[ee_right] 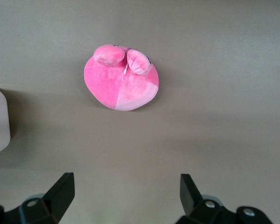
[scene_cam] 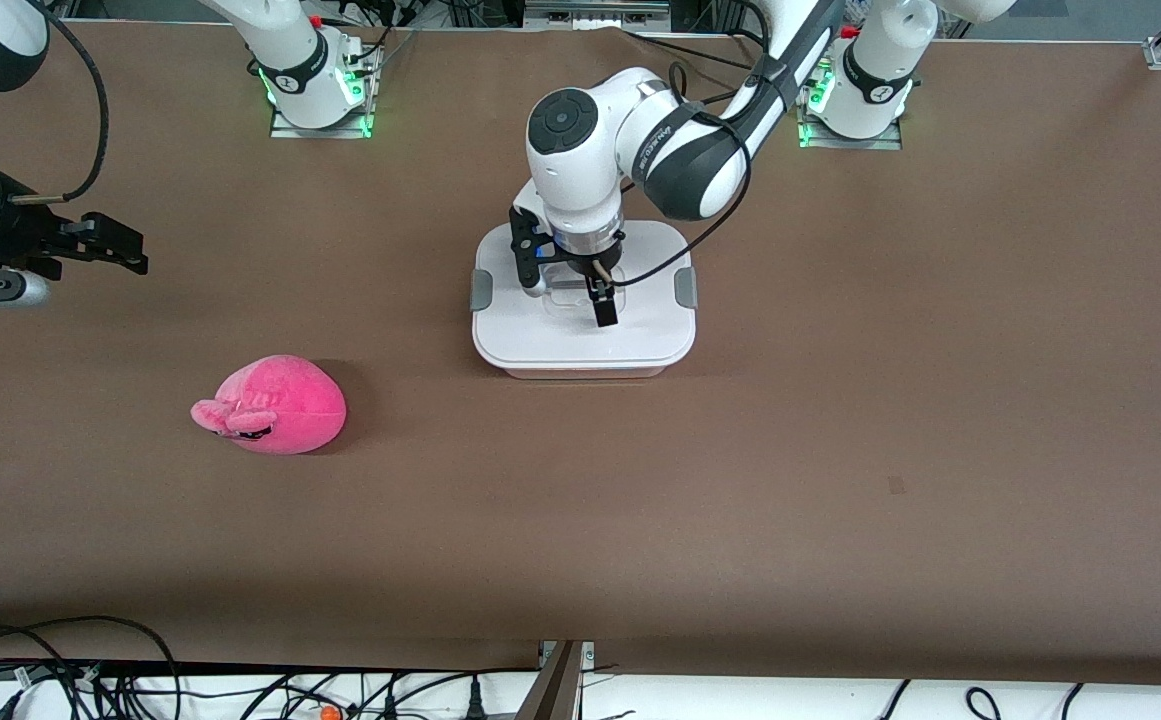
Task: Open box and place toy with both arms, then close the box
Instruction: 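Lower the left gripper and grasp the clear lid handle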
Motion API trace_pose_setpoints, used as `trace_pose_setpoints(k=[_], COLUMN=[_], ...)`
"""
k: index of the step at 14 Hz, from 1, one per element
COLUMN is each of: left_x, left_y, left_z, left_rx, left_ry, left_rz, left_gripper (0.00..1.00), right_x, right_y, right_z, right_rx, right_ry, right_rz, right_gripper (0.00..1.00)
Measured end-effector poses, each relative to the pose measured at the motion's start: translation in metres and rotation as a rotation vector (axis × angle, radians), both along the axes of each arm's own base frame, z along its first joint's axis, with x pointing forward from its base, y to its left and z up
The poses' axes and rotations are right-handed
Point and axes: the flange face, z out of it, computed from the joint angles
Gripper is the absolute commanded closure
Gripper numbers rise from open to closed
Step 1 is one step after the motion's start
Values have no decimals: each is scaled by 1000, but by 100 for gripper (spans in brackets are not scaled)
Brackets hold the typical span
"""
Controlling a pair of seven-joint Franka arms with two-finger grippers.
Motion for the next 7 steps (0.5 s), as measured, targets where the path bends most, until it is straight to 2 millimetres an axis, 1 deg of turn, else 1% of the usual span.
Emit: trace_pose_setpoints(k=[3,4,5,6,7], left_x=[-2,-4,-6,-8,-10], left_y=[-6,-8,-10,-11,-13], left_z=[-8,-9,-10,-9,-9], left_rx=[-10,-10,-10,-11,-13], left_ry=[-6,-5,-5,-3,-2], left_rz=[-11,-14,-17,-21,-25], left_gripper=[0,19,33,54,85], right_x=[0,0,0,0,0], right_y=[0,0,0,0,0], right_z=[0,0,1,1,2], right_rx=[0,0,0,0,0], right_ry=[-1,-2,-3,-3,-4], right_rz=[0,0,0,0,0], right_gripper=[0,0,0,0,0])
